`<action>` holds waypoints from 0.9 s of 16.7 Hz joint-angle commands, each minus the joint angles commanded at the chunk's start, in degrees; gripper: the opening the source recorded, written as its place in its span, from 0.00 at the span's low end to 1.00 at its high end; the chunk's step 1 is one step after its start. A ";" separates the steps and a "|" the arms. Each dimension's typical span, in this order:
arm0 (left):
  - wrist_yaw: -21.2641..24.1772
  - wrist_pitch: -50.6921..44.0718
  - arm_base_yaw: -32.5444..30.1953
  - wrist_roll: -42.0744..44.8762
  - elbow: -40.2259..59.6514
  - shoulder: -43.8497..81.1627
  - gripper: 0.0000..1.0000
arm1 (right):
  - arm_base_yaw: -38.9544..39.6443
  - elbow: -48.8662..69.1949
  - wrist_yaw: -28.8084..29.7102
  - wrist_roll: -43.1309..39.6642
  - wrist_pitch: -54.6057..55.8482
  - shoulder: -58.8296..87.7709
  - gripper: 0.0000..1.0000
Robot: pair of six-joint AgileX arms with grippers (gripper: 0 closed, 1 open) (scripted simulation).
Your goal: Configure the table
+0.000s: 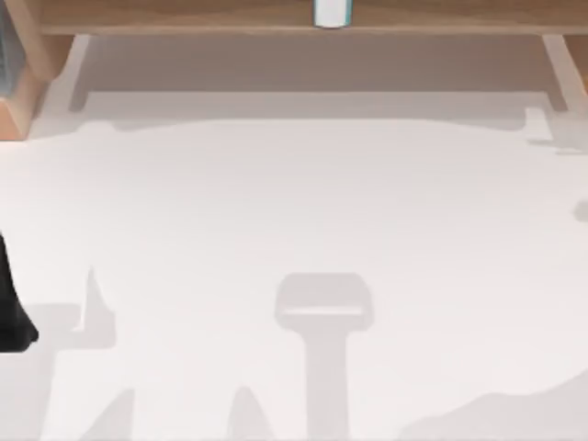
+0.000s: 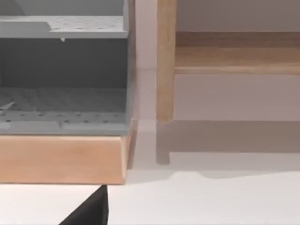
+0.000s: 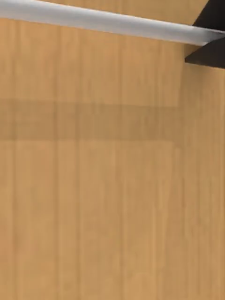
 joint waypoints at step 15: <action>0.00 0.00 0.00 0.00 0.00 0.00 1.00 | 3.38 15.95 3.68 0.03 -8.99 7.10 0.00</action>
